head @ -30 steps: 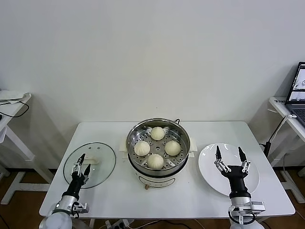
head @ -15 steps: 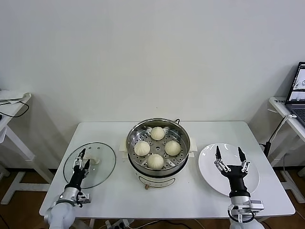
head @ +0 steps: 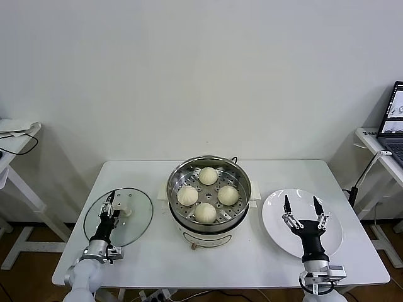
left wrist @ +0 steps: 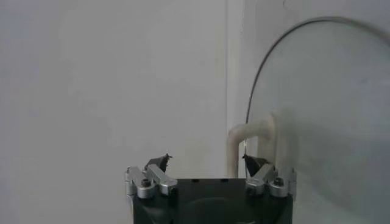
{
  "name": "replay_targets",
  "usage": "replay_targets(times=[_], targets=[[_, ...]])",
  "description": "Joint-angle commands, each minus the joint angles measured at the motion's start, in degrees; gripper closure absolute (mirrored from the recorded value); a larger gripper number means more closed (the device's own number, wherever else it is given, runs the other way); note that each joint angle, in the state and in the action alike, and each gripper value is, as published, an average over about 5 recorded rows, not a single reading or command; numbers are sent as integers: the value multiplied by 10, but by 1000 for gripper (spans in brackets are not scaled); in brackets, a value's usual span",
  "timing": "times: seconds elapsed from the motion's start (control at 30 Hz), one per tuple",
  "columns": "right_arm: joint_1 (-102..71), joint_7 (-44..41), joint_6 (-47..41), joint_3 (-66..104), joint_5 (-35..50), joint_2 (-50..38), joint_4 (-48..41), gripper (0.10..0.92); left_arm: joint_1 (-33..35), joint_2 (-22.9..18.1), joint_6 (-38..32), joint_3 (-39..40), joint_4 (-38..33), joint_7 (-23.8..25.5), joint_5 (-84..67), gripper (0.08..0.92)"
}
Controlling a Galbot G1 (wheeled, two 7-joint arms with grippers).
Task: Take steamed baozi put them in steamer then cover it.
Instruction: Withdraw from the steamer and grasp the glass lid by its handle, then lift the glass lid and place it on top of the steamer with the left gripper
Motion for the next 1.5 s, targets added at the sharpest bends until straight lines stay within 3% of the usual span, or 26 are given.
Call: replay_targets(times=[0.03,0.47,0.67,0.93,1.13,1.3,1.5], targets=[[1,0,4,-3,-6,1,-8,203,-10,1,7,2,25,-5,4,277],[5,0,8,-7,-10,1,-17,203,6,-5,-1,2,-12,-13,3,649],[11,1,7,-7,-9,1,-18,203,31,-6,6,-5,-97,-10,1,800],[15,2,5,-6,-5,-2,-17,203,95,7,50,-21,-252,23,-16,813],[17,1,5,-4,-1,-6,-16,203,163,40,148,-4,-402,113,-73,813],[19,0,6,-3,1,-7,-16,203,183,71,261,49,-502,193,-84,813],[17,0,7,3,2,-3,-14,203,161,101,367,160,-553,260,-91,813]])
